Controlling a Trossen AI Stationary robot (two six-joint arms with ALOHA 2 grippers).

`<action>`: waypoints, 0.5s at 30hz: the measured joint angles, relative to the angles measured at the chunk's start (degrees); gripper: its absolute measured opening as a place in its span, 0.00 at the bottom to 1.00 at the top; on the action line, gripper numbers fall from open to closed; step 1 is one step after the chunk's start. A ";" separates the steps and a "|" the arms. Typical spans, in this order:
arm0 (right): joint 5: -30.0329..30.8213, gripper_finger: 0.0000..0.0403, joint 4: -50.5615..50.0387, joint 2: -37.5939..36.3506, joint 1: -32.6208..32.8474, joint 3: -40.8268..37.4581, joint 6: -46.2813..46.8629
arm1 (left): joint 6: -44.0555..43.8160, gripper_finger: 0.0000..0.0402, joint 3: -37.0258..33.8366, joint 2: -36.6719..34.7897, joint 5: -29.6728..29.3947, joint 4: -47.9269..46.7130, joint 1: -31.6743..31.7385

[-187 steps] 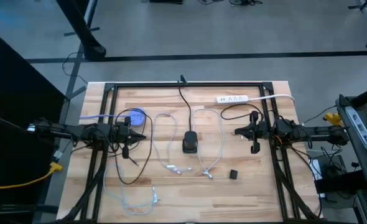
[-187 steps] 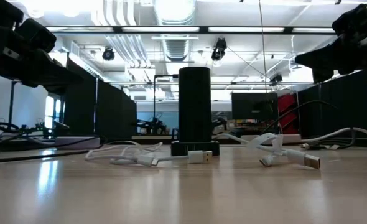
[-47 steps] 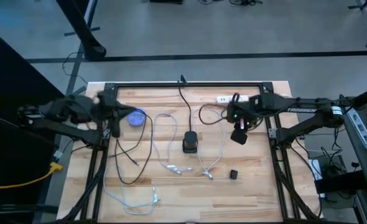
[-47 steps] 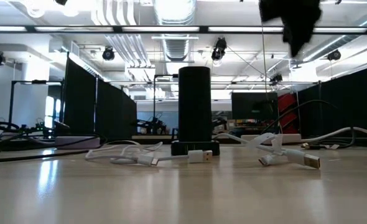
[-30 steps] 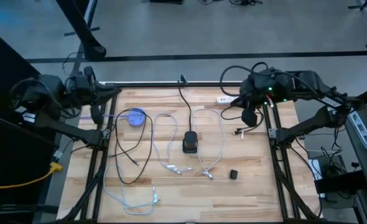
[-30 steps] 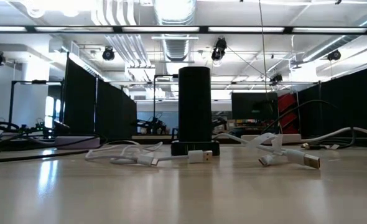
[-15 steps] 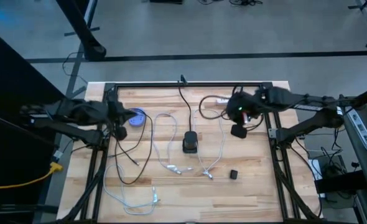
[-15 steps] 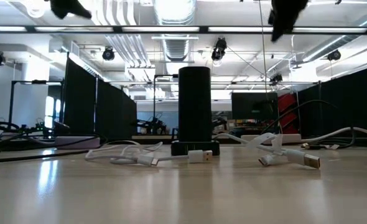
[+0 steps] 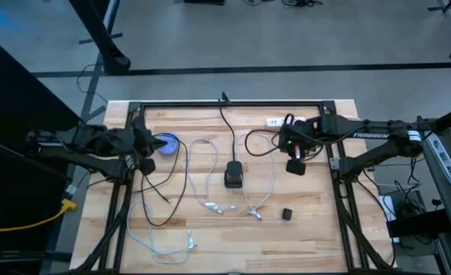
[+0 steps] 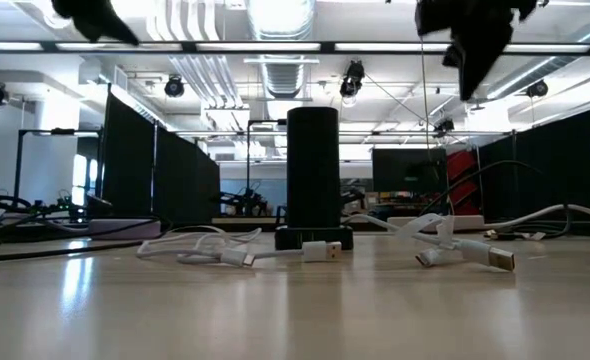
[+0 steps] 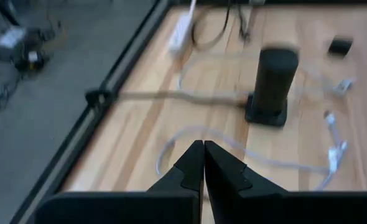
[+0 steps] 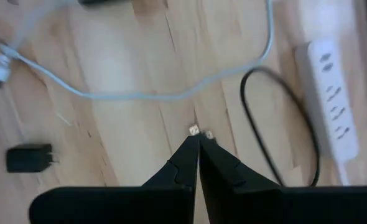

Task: Insert USB
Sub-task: Insert the right black charger cable into the white outlet extension

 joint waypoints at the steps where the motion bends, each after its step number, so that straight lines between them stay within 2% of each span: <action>1: 0.00 0.00 -0.46 -0.06 0.00 1.71 -0.40 | 0.75 0.00 1.81 0.03 -0.03 0.13 0.00; 6: 0.38 0.00 -1.05 -0.15 0.00 11.75 -3.74 | 3.19 0.00 12.22 0.53 -0.15 0.55 0.00; 11: 4.12 0.00 -0.78 -0.22 0.00 22.13 -4.56 | 3.42 0.00 22.47 1.59 -0.20 2.35 0.00; 15: 4.68 0.00 2.89 -0.26 0.00 29.36 -6.37 | 4.99 0.00 28.81 2.24 -0.17 2.38 0.00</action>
